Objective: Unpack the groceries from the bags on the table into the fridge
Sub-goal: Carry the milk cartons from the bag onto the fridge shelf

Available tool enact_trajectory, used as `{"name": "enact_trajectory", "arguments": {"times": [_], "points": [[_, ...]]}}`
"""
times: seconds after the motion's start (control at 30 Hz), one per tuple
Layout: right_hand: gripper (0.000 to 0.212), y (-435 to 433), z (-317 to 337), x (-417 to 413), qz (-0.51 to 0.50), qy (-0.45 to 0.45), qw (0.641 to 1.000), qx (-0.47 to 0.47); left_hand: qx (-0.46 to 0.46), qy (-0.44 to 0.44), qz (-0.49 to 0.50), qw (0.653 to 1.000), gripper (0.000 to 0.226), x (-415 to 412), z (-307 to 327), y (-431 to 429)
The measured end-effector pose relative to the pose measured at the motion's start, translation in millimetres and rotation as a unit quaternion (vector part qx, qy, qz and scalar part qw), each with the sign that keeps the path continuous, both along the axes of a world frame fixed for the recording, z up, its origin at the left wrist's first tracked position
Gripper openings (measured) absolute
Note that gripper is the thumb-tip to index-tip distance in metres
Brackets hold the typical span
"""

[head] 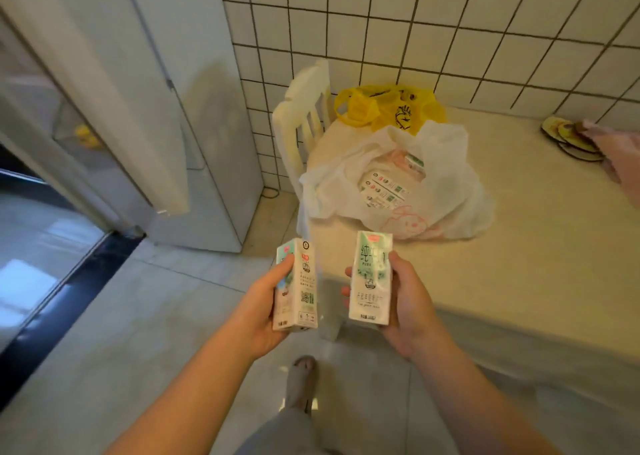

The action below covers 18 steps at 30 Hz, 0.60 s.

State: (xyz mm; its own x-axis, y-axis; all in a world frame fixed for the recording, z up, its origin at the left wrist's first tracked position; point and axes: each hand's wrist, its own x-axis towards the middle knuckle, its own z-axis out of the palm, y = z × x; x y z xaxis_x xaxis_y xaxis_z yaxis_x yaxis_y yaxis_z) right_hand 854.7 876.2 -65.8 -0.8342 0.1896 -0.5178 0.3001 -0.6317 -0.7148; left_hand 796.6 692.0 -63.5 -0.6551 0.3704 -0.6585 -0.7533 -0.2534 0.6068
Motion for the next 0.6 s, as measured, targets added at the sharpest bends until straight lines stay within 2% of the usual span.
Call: {"name": "enact_trajectory", "arguments": {"times": [0.2,0.33,0.6], "points": [[0.044,-85.9,-2.9,-2.9,0.088,-0.006,0.996,0.029,-0.078,0.024,0.048,0.995,0.034,18.7,-8.9,-84.7],[0.026,-151.9,-1.2,-17.9,0.151,-0.006,0.986,0.075,-0.094,0.04,0.106,0.989,0.029,15.6,-11.3,-153.4],[0.024,-335.6,-8.5,-74.3,0.208,-0.018,0.975,0.07,-0.123,0.095,0.159,0.975,0.023,-19.4,-13.4,-335.2]]}}
